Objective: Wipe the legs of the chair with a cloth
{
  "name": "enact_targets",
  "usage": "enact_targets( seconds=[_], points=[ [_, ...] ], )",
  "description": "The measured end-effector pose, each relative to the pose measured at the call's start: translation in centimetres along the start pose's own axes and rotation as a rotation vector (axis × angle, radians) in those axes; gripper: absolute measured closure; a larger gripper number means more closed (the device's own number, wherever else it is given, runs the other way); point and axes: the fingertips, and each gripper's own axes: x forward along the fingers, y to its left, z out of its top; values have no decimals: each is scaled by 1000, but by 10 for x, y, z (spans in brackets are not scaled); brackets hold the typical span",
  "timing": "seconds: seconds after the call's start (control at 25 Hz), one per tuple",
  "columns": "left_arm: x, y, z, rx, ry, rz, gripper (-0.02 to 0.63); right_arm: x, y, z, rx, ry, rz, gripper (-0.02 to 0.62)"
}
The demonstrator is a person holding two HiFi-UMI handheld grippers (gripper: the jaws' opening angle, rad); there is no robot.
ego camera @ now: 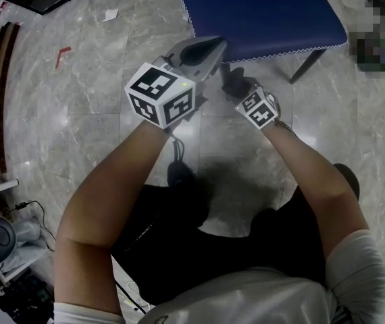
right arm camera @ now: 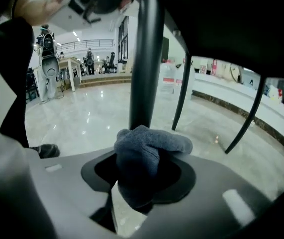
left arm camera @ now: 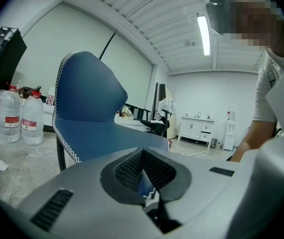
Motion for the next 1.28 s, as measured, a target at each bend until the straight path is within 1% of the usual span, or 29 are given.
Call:
enact_targets(
  seconds=[0.16, 0.24, 0.32, 0.4, 0.48, 0.6, 0.68, 0.76, 0.88, 1.0, 1.08, 1.16, 1.28],
  points=[
    [-1, 2, 1, -10, -2, 21, 600, -69, -7, 96, -34, -222, -49, 434],
    [-1, 5, 3, -25, -19, 38, 600, -91, -12, 126, -40, -306, -59, 434],
    [-1, 6, 2, -51, -33, 52, 600, -96, -12, 130, -23, -358, -53, 434],
    [0, 5, 0, -48, -30, 49, 600, -87, -12, 114, 17, -380, -34, 434],
    [3, 3, 0, -23, -19, 40, 600, -65, -12, 84, 42, -335, -15, 434],
    [4, 3, -1, -15, -6, 40, 600, -21, -5, 26, 69, -178, 21, 434],
    [6, 2, -1, -20, 3, 42, 600, 3, -2, -6, 76, -95, 34, 431],
    [8, 1, -1, -14, 8, 37, 600, 20, -3, -28, 72, -33, 35, 425],
    [4, 1, -3, 2, 18, 26, 600, 39, 1, -46, 75, 51, 48, 414],
    [2, 1, -5, -7, 19, 27, 600, 42, 6, -51, 94, 82, 69, 414],
    [3, 1, -4, -5, 18, 28, 600, 33, 4, -39, 85, 61, 68, 419],
    [3, 2, -3, -7, 18, 28, 600, 14, 1, -13, 52, 0, 60, 420],
    [1, 3, -3, -8, 21, 31, 600, -26, -2, 42, -22, -135, 39, 421]
  ],
)
